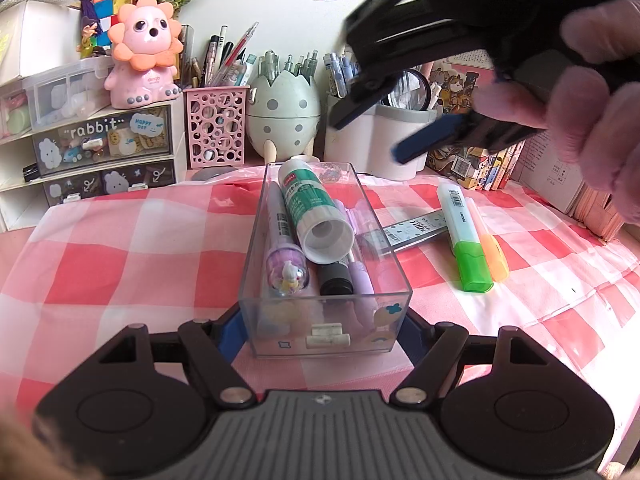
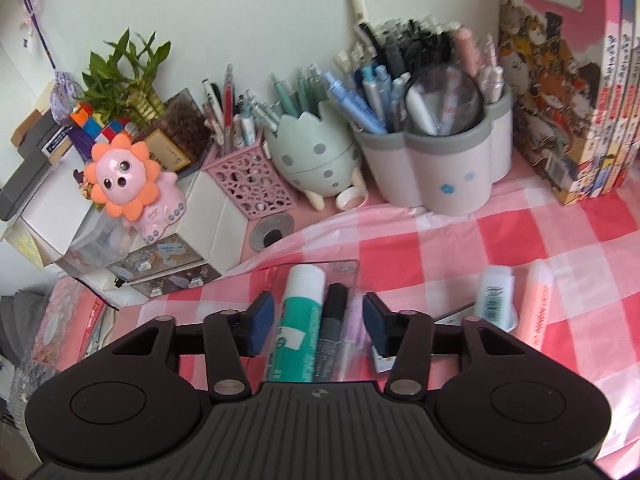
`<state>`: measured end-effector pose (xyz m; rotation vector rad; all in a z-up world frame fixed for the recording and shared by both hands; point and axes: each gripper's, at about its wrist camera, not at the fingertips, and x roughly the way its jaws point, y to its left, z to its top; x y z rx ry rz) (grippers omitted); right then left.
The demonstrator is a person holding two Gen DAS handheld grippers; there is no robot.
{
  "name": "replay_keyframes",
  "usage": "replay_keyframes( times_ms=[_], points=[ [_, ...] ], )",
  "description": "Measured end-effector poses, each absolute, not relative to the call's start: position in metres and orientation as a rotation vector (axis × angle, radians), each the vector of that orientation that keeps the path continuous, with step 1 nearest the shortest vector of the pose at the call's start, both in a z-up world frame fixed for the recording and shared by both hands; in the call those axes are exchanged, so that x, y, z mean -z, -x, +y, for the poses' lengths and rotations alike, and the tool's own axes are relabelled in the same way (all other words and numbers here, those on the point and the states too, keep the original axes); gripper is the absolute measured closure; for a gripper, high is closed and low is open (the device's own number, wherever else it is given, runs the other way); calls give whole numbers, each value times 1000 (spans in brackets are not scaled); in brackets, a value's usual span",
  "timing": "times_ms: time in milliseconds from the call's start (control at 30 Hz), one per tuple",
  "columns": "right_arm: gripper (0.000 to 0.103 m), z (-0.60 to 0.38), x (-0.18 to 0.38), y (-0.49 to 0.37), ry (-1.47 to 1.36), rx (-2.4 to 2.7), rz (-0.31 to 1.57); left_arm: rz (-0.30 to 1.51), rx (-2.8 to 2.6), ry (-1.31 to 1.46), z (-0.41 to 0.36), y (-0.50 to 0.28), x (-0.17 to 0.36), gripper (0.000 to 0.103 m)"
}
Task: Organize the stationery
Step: 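Lift the glue stick, lower it into the clear tray, open right tool, then withdraw the right tool from the tray to the orange highlighter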
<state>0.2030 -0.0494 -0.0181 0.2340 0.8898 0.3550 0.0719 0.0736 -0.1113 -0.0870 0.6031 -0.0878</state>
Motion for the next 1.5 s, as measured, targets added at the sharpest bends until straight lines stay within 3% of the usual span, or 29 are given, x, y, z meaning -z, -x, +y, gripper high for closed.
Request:
replay_keyframes(
  times_ms=[800,1500],
  points=[
    [29,-139,46,-186,-229,-136,857,604,88,85,74,-72,111,54],
    [28,-133,74,-173,75,-127,859,604,88,85,73,-72,111,54]
  ],
)
